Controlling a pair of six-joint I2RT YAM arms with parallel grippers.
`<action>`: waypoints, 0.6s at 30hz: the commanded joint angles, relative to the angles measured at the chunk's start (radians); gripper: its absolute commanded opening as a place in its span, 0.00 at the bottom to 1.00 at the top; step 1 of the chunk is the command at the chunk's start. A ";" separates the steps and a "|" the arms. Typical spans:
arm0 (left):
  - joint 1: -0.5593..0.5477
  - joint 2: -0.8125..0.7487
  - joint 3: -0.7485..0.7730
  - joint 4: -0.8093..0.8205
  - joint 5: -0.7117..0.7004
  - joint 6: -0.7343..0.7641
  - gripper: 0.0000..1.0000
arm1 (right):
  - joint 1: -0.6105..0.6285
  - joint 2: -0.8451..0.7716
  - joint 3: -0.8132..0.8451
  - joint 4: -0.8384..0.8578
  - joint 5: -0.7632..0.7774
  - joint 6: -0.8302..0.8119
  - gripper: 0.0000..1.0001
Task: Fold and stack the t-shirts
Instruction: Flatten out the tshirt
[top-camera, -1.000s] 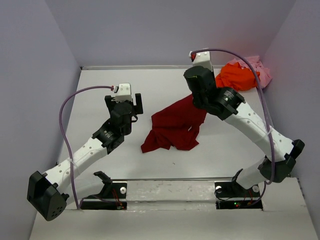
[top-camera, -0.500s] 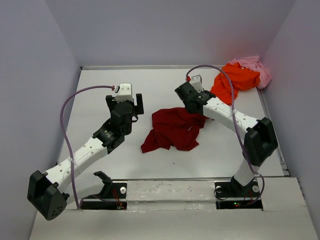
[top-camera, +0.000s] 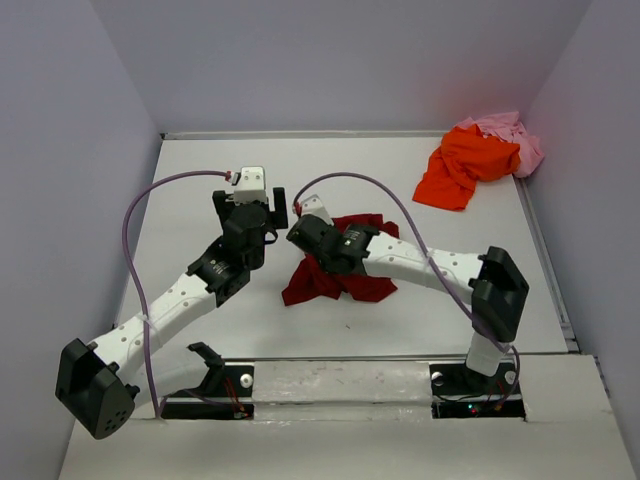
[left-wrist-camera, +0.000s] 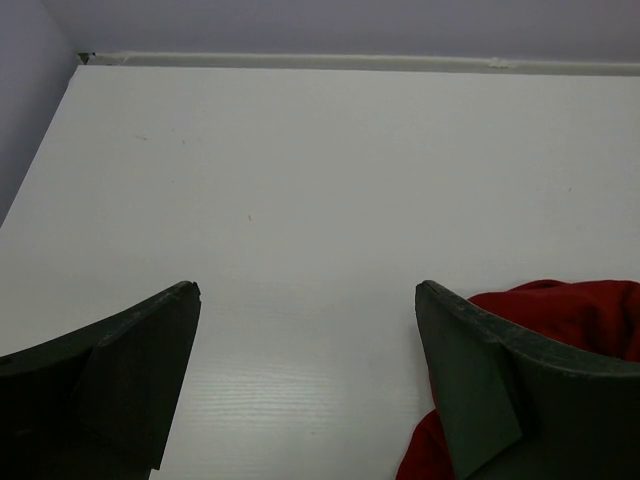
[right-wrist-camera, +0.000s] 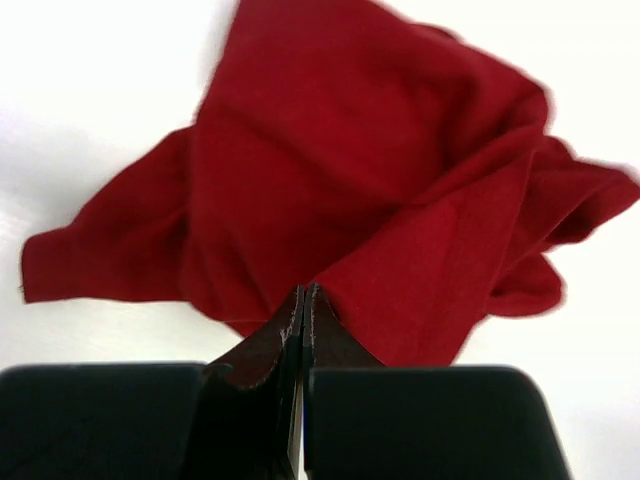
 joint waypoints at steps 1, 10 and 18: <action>-0.005 -0.020 0.024 0.031 -0.029 -0.007 0.99 | 0.021 0.091 0.008 0.054 -0.086 0.050 0.00; -0.003 -0.023 0.024 0.031 -0.023 -0.007 0.99 | 0.031 0.123 0.045 0.043 -0.129 0.067 0.59; -0.005 -0.023 0.024 0.033 -0.020 -0.004 0.99 | 0.031 -0.041 0.003 -0.012 -0.077 0.085 0.68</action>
